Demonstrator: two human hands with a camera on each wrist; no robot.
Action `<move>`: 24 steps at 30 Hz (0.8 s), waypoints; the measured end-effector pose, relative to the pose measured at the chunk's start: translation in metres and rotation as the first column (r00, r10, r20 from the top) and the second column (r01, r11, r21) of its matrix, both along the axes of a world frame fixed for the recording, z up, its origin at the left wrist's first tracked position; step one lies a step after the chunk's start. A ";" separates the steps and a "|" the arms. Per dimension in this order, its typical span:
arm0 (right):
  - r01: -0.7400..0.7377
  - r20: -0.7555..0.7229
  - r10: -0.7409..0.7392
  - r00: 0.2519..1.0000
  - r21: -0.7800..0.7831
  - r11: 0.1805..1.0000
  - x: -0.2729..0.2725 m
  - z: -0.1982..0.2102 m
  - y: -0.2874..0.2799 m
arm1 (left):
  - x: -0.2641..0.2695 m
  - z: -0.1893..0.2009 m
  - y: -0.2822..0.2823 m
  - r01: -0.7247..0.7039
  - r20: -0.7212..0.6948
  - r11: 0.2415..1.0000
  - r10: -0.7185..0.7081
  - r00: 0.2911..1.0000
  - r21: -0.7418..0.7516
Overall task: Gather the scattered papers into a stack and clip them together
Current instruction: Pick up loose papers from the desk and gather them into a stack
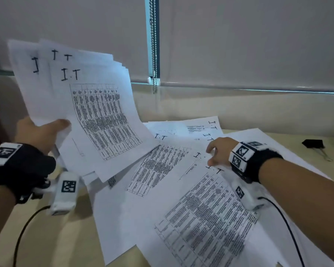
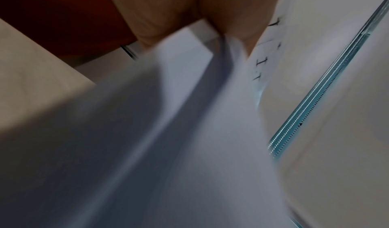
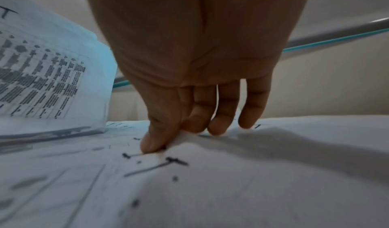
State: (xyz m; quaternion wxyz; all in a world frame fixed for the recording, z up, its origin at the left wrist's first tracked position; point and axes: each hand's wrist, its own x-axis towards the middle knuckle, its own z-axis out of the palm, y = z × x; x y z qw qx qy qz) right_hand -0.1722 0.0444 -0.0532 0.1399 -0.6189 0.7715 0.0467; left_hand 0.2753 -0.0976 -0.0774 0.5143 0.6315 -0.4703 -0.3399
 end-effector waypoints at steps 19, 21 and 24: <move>-0.004 -0.034 0.004 0.999 -0.017 1.000 0.052 -0.010 -0.107 | -0.022 0.065 0.070 -0.049 0.057 0.977 0.062 0.996 -0.205; 0.019 -0.004 -0.019 1.000 -0.089 0.996 0.051 -0.002 -0.104 | -0.021 0.064 0.070 -0.045 0.074 0.977 0.061 0.995 -0.207; 0.022 0.071 -0.005 0.997 -0.245 0.969 0.041 0.023 -0.093 | -0.017 0.066 0.069 -0.051 0.082 0.975 0.070 0.994 -0.215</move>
